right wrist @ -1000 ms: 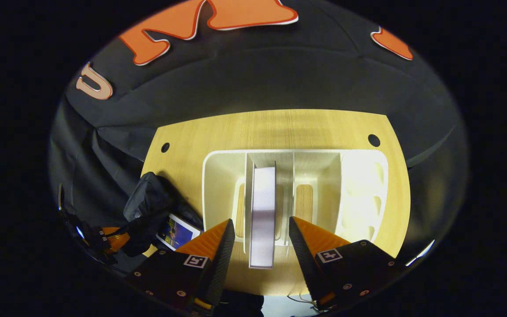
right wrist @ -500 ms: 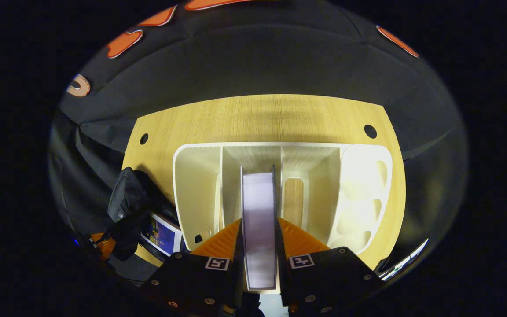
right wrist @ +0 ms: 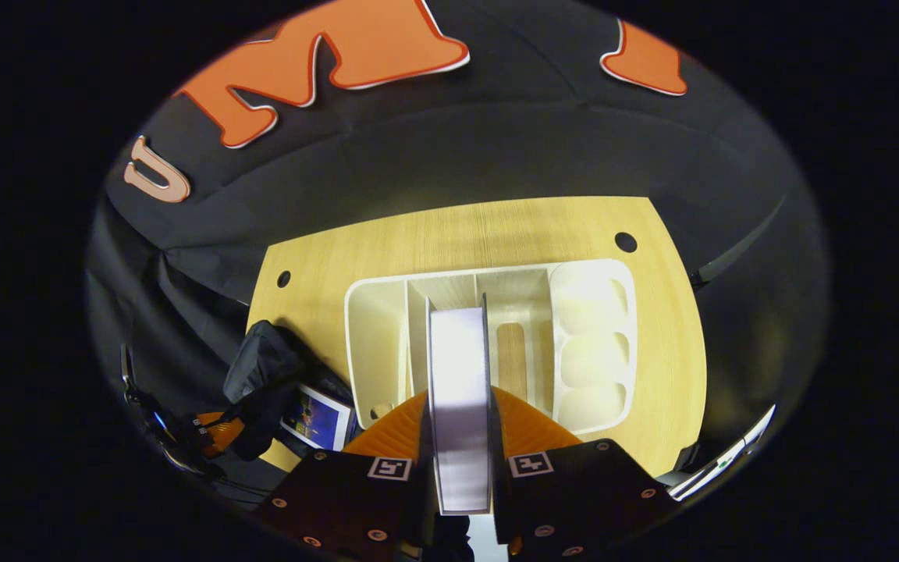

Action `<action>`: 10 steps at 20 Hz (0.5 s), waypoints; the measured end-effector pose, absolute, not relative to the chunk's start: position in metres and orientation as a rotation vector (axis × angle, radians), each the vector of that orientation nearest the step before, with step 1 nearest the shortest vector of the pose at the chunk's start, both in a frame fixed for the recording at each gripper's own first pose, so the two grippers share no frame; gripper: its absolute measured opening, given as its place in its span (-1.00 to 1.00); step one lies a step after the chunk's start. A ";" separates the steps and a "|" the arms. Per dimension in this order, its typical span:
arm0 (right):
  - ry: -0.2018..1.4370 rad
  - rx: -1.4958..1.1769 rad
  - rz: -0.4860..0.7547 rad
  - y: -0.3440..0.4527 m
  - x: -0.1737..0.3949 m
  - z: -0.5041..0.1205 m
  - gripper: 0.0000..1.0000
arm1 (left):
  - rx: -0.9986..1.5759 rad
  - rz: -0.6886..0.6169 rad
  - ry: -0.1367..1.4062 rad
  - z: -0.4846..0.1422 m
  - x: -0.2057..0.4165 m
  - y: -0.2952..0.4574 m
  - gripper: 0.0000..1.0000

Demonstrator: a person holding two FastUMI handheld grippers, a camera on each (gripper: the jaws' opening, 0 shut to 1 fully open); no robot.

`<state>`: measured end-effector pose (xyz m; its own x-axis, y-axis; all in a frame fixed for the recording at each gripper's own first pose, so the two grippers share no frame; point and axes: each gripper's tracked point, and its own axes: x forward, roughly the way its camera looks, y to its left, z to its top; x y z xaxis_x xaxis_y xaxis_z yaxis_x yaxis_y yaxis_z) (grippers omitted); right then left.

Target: Open the schoolbag, grab two books from the bookshelf and put them into the schoolbag.

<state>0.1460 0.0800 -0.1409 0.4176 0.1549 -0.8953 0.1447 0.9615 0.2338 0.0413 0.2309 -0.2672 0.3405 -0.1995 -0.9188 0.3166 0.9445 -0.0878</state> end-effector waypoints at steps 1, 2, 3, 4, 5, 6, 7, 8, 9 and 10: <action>1.126 0.300 0.005 0.083 0.140 -0.132 -0.39 | 0.117 -0.349 1.172 -0.266 0.041 0.231 -0.92; 1.111 0.310 0.002 0.086 0.133 -0.124 -0.39 | 0.122 -0.362 1.167 -0.265 0.042 0.232 -0.92; 1.095 0.324 0.000 0.088 0.125 -0.114 -0.39 | 0.127 -0.374 1.163 -0.265 0.041 0.234 -0.92; 1.081 0.337 -0.008 0.091 0.118 -0.106 -0.39 | 0.132 -0.382 1.159 -0.266 0.041 0.237 -0.92; 1.066 0.353 -0.025 0.095 0.111 -0.101 -0.39 | 0.130 -0.391 1.158 -0.266 0.042 0.240 -0.92; 1.050 0.366 -0.035 0.100 0.105 -0.094 -0.39 | 0.127 -0.404 1.156 -0.267 0.043 0.241 -0.92; 1.035 0.380 -0.037 0.107 0.098 -0.086 -0.39 | 0.122 -0.421 1.155 -0.269 0.042 0.241 -0.91; 1.021 0.393 -0.037 0.114 0.090 -0.079 -0.39 | 0.124 -0.437 1.154 -0.268 0.041 0.242 -0.91; 1.011 0.403 -0.035 0.121 0.081 -0.075 -0.38 | 0.133 -0.452 1.149 -0.268 0.041 0.245 -0.92; 1.001 0.410 -0.032 0.128 0.073 -0.070 -0.38 | 0.144 -0.466 1.145 -0.268 0.043 0.248 -0.92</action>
<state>0.0732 0.1279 -0.0704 0.5453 0.1599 -0.8228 0.2119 0.9235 0.3198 0.0430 0.2478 -0.2676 0.3295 -0.2819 -0.9011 0.4268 0.8958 -0.1241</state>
